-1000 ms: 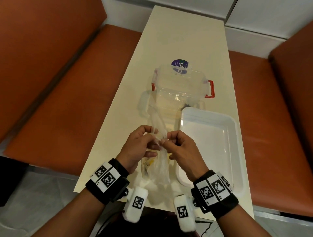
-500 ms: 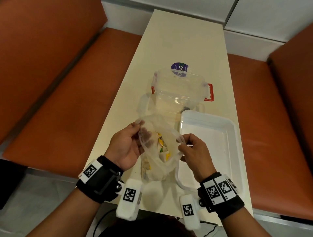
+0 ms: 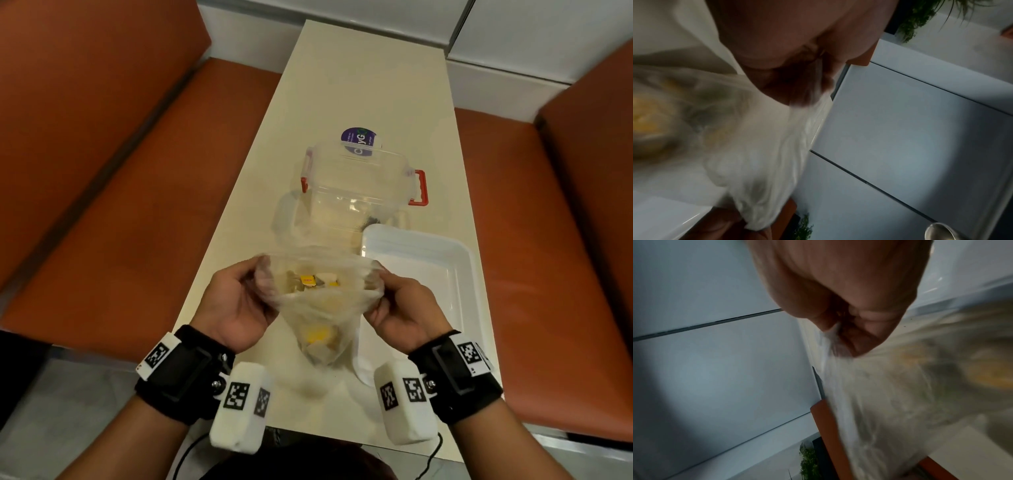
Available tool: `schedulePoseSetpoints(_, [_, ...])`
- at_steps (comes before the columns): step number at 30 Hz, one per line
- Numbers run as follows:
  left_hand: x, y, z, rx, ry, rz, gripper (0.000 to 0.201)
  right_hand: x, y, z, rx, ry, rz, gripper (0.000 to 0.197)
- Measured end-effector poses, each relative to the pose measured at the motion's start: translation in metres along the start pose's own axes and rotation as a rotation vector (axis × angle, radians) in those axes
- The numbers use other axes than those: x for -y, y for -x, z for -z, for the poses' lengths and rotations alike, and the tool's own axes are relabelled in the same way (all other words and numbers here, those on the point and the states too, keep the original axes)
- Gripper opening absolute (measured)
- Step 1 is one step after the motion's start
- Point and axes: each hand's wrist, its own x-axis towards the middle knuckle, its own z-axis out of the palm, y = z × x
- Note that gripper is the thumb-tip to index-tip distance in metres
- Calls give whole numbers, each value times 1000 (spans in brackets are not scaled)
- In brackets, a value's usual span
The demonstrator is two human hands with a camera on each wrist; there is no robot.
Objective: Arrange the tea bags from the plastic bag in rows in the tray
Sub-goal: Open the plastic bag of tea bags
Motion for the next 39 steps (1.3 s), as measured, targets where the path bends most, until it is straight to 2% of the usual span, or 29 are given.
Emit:
schedulePoseSetpoints(4, [-4,-4,11,3,-79,88,30,0,-4,-2,26,23,-119,3])
schedulePoseSetpoints(8, [-6,-8,16,14,-121,101,32,2,-13,2,0,47,-102,2])
schedulePoseSetpoints(10, [-3,-6,17,-7,-261,64,36,3,-14,0,-38,10,-55,10])
schedulePoseSetpoints(12, [5,-3,19,-48,-513,-26,33,1,-15,-4,-48,-55,-24,24])
schedulePoseSetpoints(15, [18,-3,20,-45,-723,-107,29,-1,-13,-10,57,-89,-72,30])
schedulePoseSetpoints(17, [19,-5,18,-85,-677,-142,22,-1,-14,-8,112,-16,-134,31])
schedulePoseSetpoints(19, [12,-7,16,-122,-503,-136,24,-2,-13,-5,92,93,-127,26])
schedulePoseSetpoints(23, [-3,-10,18,-115,-136,-49,34,-4,-8,3,-41,545,92,18])
schedulePoseSetpoints(26, [-3,-14,19,-90,-139,-3,35,-7,-7,3,-35,758,186,20])
schedulePoseSetpoints(29, [3,-16,22,-158,-352,-8,23,-6,-7,0,-45,730,183,23])
schedulePoseSetpoints(30, [5,-17,24,-199,-466,-37,23,-5,-7,-2,-48,713,182,24])
schedulePoseSetpoints(31, [6,-18,26,-244,-586,-89,34,-5,-7,-3,-48,720,191,24])
schedulePoseSetpoints(32, [6,-18,28,-295,-708,-177,40,-5,-7,-5,-44,743,205,23])
schedulePoseSetpoints(34, [3,-14,27,-365,-920,-445,42,-7,-5,-8,-29,793,231,20])
schedulePoseSetpoints(37, [-3,-4,20,-208,-1328,-847,48,-9,-7,-8,-11,839,247,22])
schedulePoseSetpoints(39, [2,-3,16,-92,-1717,-1020,49,-11,-9,-8,-14,840,247,20])
